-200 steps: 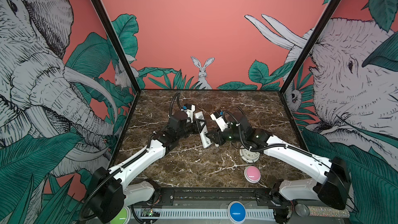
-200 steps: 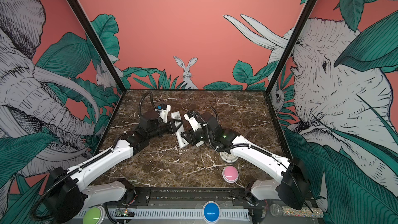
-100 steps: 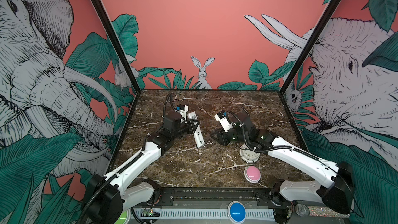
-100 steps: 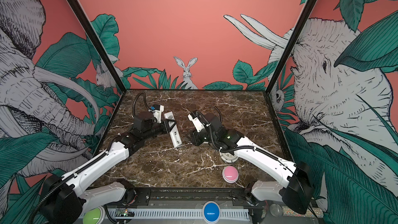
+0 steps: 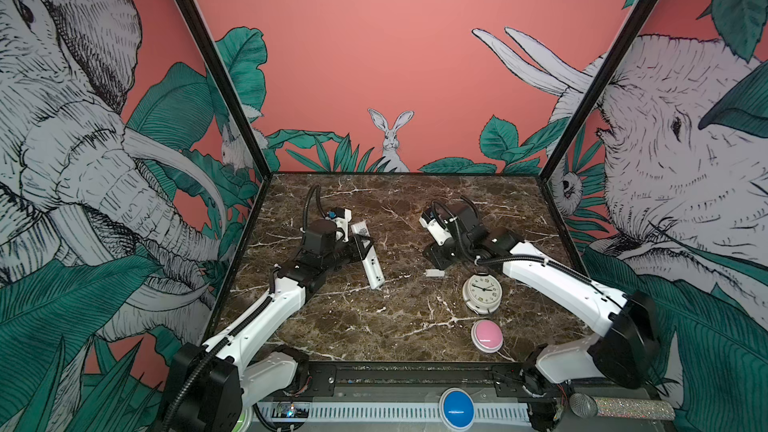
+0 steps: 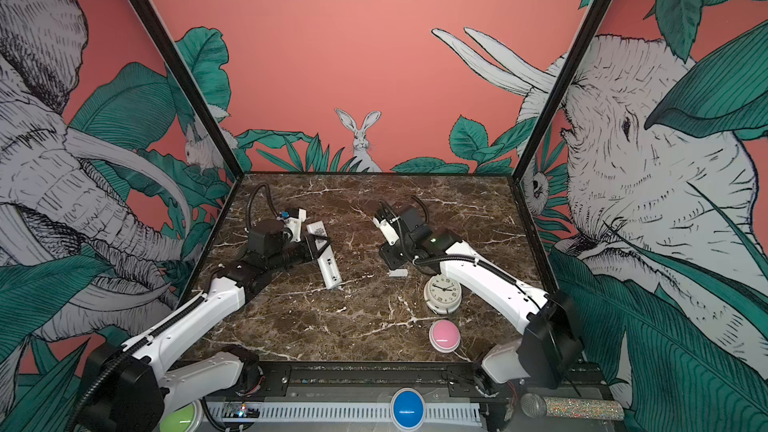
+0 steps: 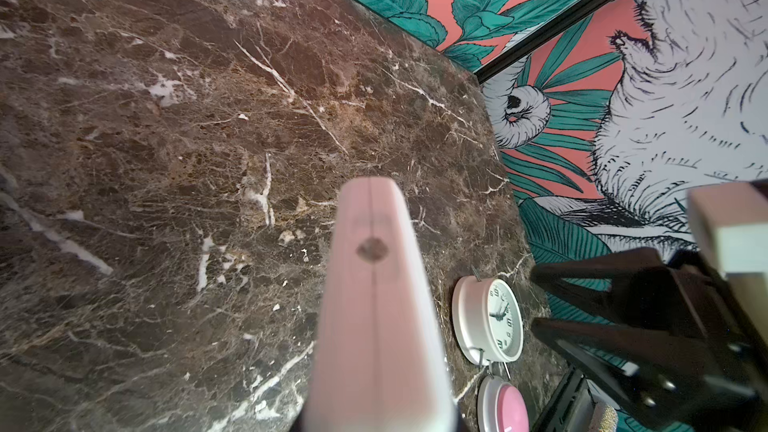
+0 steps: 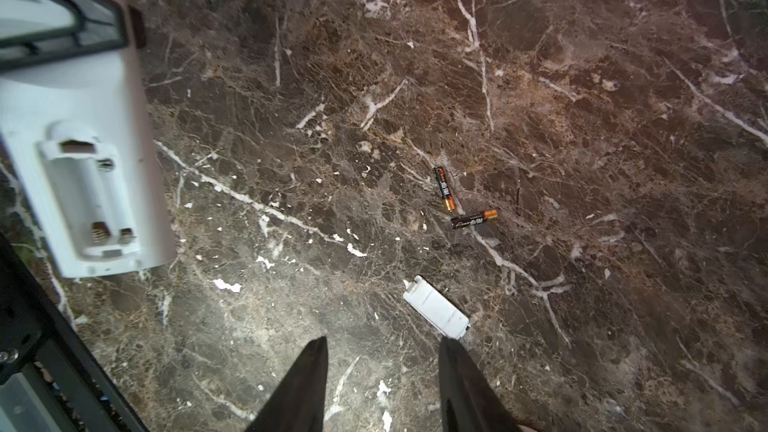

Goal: Load the batteries into the remote control
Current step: 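Drop the cover on the table and move the right gripper toward the batteries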

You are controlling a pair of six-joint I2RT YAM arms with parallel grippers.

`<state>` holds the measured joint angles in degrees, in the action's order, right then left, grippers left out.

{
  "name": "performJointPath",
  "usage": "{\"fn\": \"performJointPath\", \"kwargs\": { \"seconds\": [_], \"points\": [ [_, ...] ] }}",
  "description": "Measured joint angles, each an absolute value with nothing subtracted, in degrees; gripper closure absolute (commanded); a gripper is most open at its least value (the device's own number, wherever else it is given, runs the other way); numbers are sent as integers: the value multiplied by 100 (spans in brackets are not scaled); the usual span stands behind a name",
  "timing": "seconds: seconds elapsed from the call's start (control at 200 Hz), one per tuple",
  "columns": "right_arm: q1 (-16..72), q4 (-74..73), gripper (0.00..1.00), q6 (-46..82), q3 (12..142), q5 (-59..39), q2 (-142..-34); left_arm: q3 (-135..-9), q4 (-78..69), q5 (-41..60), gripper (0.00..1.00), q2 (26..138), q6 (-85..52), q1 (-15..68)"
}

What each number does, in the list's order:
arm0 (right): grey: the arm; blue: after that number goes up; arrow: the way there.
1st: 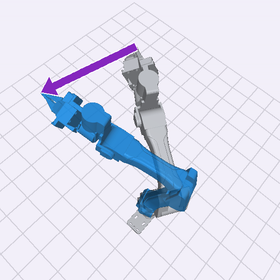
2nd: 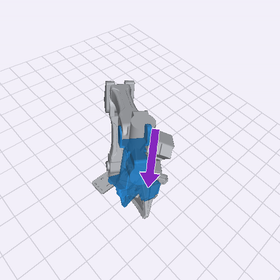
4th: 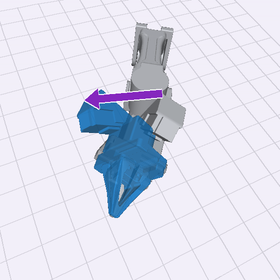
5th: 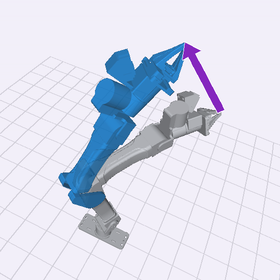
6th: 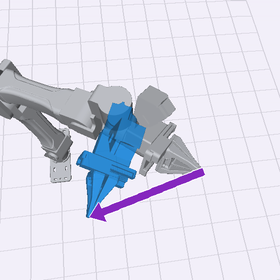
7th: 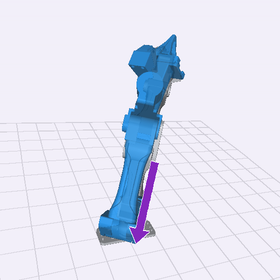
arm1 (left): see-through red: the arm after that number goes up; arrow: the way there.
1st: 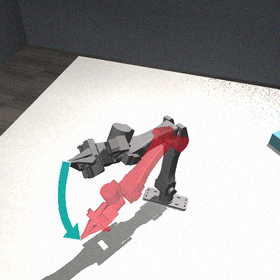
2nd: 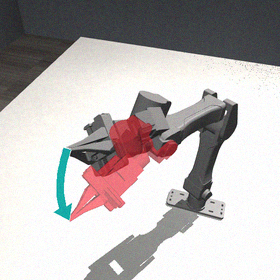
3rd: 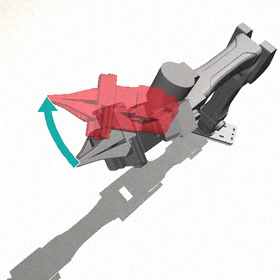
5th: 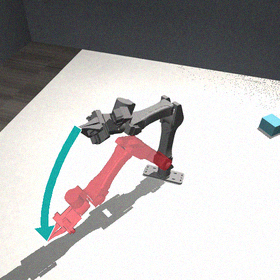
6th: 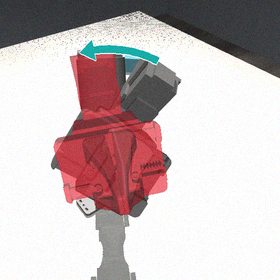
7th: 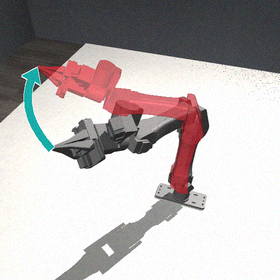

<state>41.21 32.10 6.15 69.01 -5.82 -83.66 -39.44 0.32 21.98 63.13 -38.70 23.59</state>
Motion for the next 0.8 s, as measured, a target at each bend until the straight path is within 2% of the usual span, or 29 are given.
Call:
{"fn": "performJointPath", "kwargs": {
  "seconds": [0.22, 0.39, 0.705, 0.795],
  "points": [
    [3994, 3367, 55, 316, 7550, -495, -9489, -3922, -106, 2515, 100, 6469, -3791, 2309],
    [3774, 3356, 56, 370, 7765, -631, -9974, -3920, -141, 2604, 100, 6523, -3697, 2276],
    [3273, 3050, 55, 1240, 7861, -746, -10392, -3920, -301, 2755, 100, 6860, -3579, 2213],
    [3258, 3009, 49, 1551, 7861, -716, -10567, -3920, -427, 2799, 100, 6914, -3575, 2206]
  ]
}}
